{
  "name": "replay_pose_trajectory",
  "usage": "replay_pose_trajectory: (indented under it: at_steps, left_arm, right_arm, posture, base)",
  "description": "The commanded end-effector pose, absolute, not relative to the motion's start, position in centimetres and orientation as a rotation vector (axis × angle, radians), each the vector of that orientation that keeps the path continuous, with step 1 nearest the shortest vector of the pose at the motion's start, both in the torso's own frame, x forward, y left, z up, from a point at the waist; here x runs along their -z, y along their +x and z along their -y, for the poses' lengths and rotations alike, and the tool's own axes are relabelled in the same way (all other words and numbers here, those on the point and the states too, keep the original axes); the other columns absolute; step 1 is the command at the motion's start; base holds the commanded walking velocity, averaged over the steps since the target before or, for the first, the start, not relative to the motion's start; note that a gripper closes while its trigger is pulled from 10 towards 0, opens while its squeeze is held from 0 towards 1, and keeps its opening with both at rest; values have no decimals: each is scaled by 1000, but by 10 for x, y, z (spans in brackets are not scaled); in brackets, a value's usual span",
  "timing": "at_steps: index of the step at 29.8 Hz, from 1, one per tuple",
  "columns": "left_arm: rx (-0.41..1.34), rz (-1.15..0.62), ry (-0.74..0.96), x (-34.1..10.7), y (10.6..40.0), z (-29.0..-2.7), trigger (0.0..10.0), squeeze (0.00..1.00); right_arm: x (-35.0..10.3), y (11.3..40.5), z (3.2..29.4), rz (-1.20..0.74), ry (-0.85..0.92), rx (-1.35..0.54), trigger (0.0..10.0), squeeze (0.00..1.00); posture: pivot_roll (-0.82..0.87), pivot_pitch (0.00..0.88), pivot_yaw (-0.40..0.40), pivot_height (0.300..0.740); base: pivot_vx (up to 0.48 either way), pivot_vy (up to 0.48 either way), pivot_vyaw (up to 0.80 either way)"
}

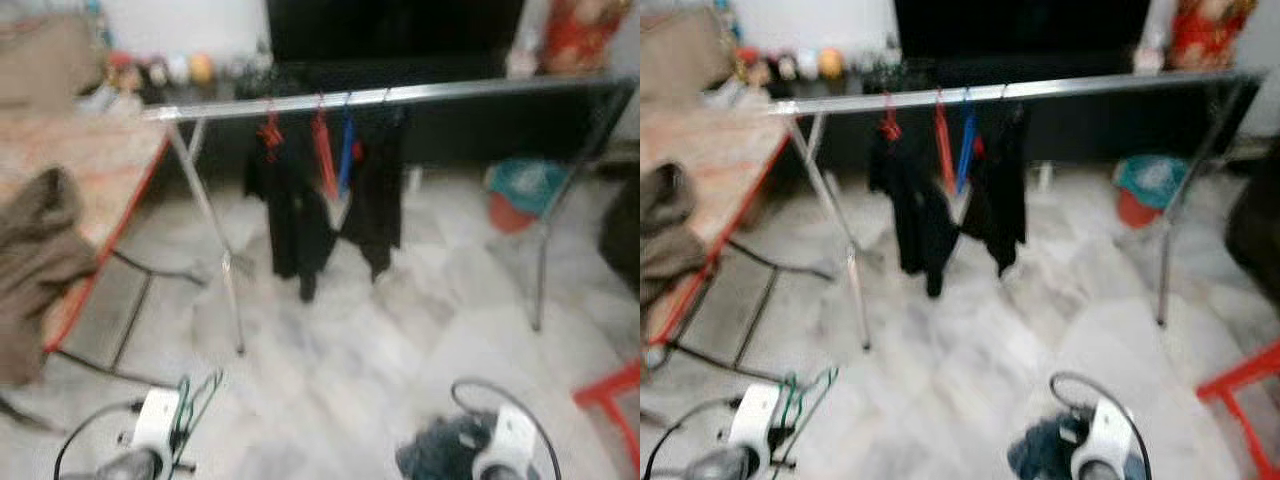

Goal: Hang hanger

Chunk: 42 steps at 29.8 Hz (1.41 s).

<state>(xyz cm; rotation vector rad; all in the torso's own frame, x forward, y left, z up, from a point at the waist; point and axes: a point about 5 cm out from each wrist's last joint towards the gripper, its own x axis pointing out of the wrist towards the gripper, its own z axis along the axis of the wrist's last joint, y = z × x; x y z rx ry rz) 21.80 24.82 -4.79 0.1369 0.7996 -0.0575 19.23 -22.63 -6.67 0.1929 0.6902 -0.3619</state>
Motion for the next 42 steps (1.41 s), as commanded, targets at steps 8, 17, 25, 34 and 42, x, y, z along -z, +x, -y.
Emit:
replay_pose_trajectory:
  at_steps: [8,17,25,34,42]
  left_arm:
    - [54,-823,131,52,212,-248,10000,0]
    - [58,-823,130,53,212,-246,10000,0]
    - [53,-825,127,52,212,-249,10000,0]
    - [55,-825,125,52,212,-248,10000,0]
    - [56,-830,123,53,211,-247,10000,0]
  right_arm:
    - [62,199,226,-655,182,344,10000,0]
    - [62,200,225,-654,197,345,10000,0]
    - [61,202,223,-647,170,324,10000,0]
    - [62,201,221,-653,186,322,10000,0]
    - [61,202,222,-646,201,333,10000,0]
  posture:
    - [76,10,77,740]
    - [75,4,76,740]
    - [80,0,74,740]
    - [79,0,75,740]
    - [79,0,73,740]
  base:
    - [0,384,800]
    - [0,384,269]
    - [0,384,100]
    - [0,384,671]
    - [0,385,0]
